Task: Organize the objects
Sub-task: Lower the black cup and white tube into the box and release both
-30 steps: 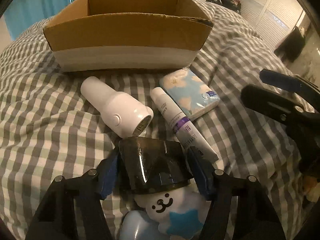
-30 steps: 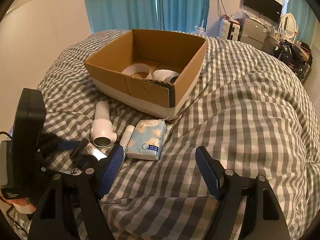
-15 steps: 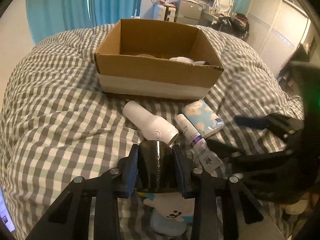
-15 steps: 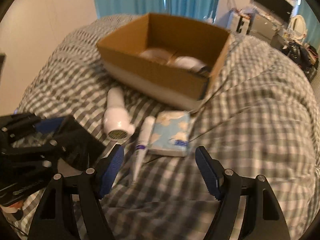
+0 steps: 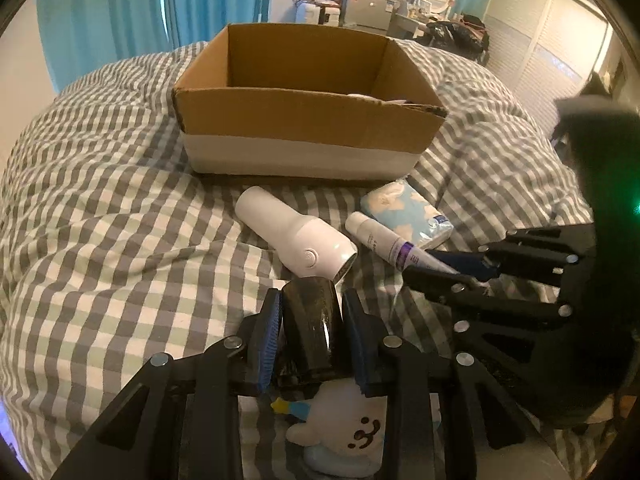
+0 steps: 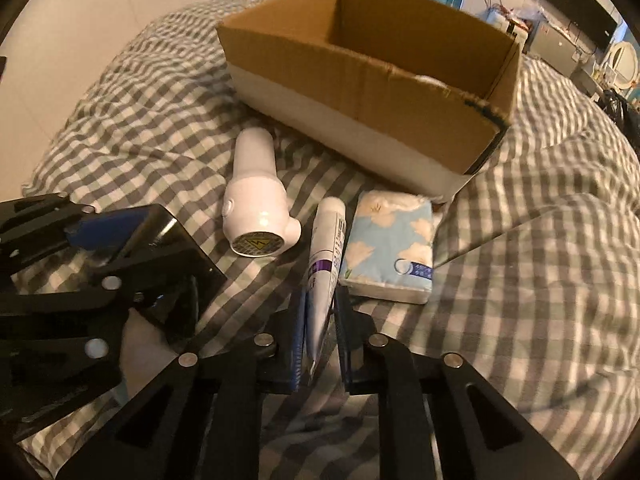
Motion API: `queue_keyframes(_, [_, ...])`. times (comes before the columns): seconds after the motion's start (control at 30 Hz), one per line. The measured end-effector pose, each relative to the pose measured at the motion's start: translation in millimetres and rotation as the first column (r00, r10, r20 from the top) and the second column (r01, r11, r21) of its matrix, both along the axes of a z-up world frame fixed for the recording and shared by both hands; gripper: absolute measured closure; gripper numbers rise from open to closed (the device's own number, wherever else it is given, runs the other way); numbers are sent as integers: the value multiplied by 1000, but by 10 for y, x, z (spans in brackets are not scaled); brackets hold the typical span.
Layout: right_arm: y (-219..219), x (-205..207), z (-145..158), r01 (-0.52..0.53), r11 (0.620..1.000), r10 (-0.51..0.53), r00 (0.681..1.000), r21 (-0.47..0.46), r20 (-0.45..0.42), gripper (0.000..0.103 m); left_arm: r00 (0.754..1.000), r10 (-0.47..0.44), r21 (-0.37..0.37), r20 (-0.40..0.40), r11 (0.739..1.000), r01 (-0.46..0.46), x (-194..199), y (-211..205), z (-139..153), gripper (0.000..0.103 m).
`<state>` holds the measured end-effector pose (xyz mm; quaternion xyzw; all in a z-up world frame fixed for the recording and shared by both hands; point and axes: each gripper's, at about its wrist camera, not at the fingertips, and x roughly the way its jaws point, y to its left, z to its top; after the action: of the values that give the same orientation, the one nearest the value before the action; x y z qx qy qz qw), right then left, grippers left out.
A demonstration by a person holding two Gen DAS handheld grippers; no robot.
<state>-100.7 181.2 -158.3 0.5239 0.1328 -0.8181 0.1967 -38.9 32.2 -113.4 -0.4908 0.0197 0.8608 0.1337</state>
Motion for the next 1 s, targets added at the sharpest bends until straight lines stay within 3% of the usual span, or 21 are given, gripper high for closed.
queue_keyframes(0.57, [158, 332, 632, 3, 999, -9, 987, -41, -163, 91, 995, 9, -41, -103, 999, -14, 241, 82, 420, 74])
queue_keyframes(1.0, [199, 466, 1254, -25, 997, 0, 952, -77, -305, 91, 979, 33, -7, -203, 999, -36, 204, 0, 968, 74])
